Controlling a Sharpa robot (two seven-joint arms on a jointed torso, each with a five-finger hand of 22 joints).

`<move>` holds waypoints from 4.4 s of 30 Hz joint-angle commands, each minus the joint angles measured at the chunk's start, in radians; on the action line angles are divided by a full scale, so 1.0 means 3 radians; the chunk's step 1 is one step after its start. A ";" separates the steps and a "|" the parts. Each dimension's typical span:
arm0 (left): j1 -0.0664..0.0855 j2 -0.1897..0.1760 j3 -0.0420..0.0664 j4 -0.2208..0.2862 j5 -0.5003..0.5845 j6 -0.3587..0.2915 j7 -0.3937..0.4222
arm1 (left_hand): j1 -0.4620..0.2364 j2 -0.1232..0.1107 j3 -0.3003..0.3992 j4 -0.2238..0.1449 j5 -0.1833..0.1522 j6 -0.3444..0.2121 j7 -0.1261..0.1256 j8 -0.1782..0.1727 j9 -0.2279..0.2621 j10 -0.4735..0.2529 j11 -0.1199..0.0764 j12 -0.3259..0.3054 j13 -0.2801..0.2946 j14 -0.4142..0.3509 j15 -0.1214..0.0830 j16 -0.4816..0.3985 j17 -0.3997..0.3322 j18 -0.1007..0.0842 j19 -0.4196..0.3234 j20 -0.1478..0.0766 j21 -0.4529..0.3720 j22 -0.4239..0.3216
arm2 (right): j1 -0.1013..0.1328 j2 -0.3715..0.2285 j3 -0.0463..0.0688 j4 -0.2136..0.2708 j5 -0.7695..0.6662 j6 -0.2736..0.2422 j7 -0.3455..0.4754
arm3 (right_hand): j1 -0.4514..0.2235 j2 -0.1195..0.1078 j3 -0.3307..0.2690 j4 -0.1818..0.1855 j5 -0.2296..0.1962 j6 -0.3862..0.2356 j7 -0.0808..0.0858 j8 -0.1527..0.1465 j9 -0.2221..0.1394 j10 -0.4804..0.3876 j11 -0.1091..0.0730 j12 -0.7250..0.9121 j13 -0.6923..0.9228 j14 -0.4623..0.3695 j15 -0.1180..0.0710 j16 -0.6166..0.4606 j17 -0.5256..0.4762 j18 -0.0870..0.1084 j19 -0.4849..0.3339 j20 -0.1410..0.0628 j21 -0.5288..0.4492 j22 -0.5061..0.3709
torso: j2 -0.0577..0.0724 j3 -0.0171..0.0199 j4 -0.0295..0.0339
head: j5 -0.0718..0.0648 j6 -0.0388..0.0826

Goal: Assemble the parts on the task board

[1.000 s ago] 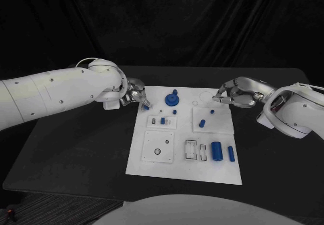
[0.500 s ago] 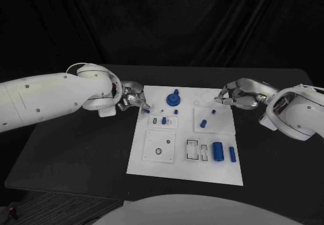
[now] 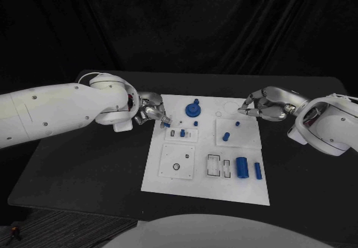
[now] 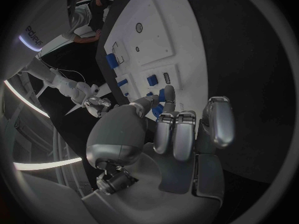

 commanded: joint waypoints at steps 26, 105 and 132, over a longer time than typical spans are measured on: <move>-0.0141 0.0120 0.0000 -0.0096 0.0010 0.0032 0.0037 | -0.0021 0.0042 0.0043 0.0004 -0.0076 0.0004 -0.0011 -0.0026 -0.0009 0.0354 0.0015 -0.0002 0.0870 0.0352 0.0012 0.0009 0.0878 0.0019 -0.0005 0.0007 -0.0006 0.0534 | -0.0008 0.0022 0.0002 -0.0051 -0.0005 -0.0031 0.0006 | 0.0087 -0.0016 -0.0005 -0.0021 0.0118 0.0026 0.0006 -0.0037 -0.0030 0.0347 -0.0010 0.0008 0.0878 0.0352 -0.0001 0.0009 0.0878 0.0037 0.0153 -0.0001 -0.0090 0.0757 | 0.0006 -0.0006 -0.0002 | 0.0008 0.0000; -0.0185 0.0188 0.0000 -0.0159 0.0010 0.0170 0.0037 | -0.0032 0.0083 0.0063 -0.0014 -0.0471 0.0012 -0.0006 -0.0047 -0.0024 0.0354 0.0023 -0.0002 0.0870 0.0352 0.0018 0.0009 0.0878 0.0029 -0.0028 0.0015 -0.0064 0.0534 | -0.0022 0.0023 0.0002 -0.0049 -0.0004 0.0008 0.0011 | 0.0177 -0.0030 0.0024 -0.0050 0.0254 0.0052 0.0004 -0.0047 -0.0051 0.0347 -0.0008 0.0008 0.0878 0.0352 0.0001 0.0009 0.0878 0.0034 0.0161 0.0000 -0.0082 0.0762 | 0.0006 -0.0005 -0.0005 | 0.0005 0.0000; -0.0186 0.0232 0.0000 -0.0220 -0.0194 0.0325 0.0032 | -0.0370 0.0111 -0.0814 0.0586 -0.1147 -0.0158 0.0010 0.0343 0.0479 0.0354 0.0045 -0.0002 0.0870 0.0352 0.0042 0.0009 0.0878 0.0045 -0.0055 0.0038 -0.0192 0.0546 | -0.0058 0.0037 0.0002 -0.0062 -0.0004 0.0043 0.0009 | 0.0253 -0.0046 0.0057 -0.0090 0.0341 0.0064 0.0002 -0.0060 -0.0067 0.0347 -0.0011 0.0008 0.0878 0.0352 -0.0001 0.0009 0.0878 0.0036 0.0157 -0.0002 -0.0090 0.0760 | 0.0004 -0.0005 -0.0004 | 0.0004 0.0000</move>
